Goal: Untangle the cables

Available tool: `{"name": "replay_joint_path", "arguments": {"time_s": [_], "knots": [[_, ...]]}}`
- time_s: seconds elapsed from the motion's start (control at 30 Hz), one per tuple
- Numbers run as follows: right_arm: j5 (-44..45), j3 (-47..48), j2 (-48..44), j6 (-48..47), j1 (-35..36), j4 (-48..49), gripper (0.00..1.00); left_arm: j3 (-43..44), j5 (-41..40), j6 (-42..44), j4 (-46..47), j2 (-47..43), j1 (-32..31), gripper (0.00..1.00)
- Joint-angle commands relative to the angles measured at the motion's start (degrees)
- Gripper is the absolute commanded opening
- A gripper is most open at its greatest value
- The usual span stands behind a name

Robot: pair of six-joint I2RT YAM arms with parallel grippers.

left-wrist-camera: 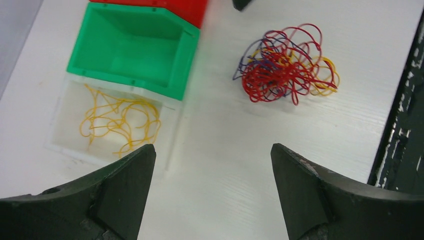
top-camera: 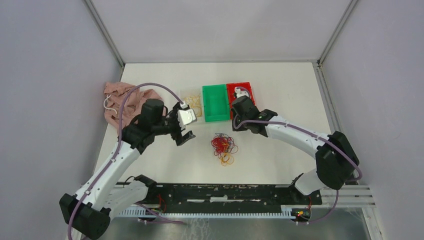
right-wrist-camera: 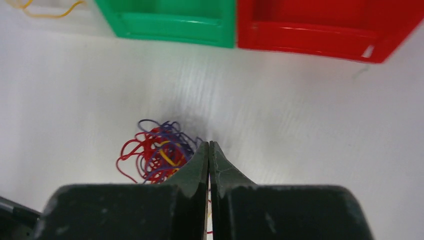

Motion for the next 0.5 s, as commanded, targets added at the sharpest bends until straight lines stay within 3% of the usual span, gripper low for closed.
{"name": "replay_joint_path", "arguments": {"time_s": [0.0, 0.1, 0.23, 0.37, 0.47], "knots": [[3.7, -3.2, -5.0, 6.6, -3.2, -0.6, 0.06, -5.4, 2.5, 5.1, 2.8, -5.5, -3.6, 0.91], [-0.1, -6.1, -8.8, 3.1, -3.7, 2.0, 0.26, -9.9, 2.1, 8.6, 3.6, -9.1, -6.6, 0.9], [-14.0, -10.3, -15.8, -6.0, -3.2, 9.8, 0.64, -11.3, 0.8, 9.5, 5.4, -8.4, -8.2, 0.89], [-19.3, -6.3, -15.6, -14.9, -0.2, 5.2, 0.8, -12.6, 0.8, 13.4, 6.5, -8.4, -8.2, 0.88], [-20.6, -1.9, -11.2, -18.6, 1.8, 1.2, 0.87, -14.4, 0.7, 15.1, 9.2, -10.6, -8.3, 0.88]]}}
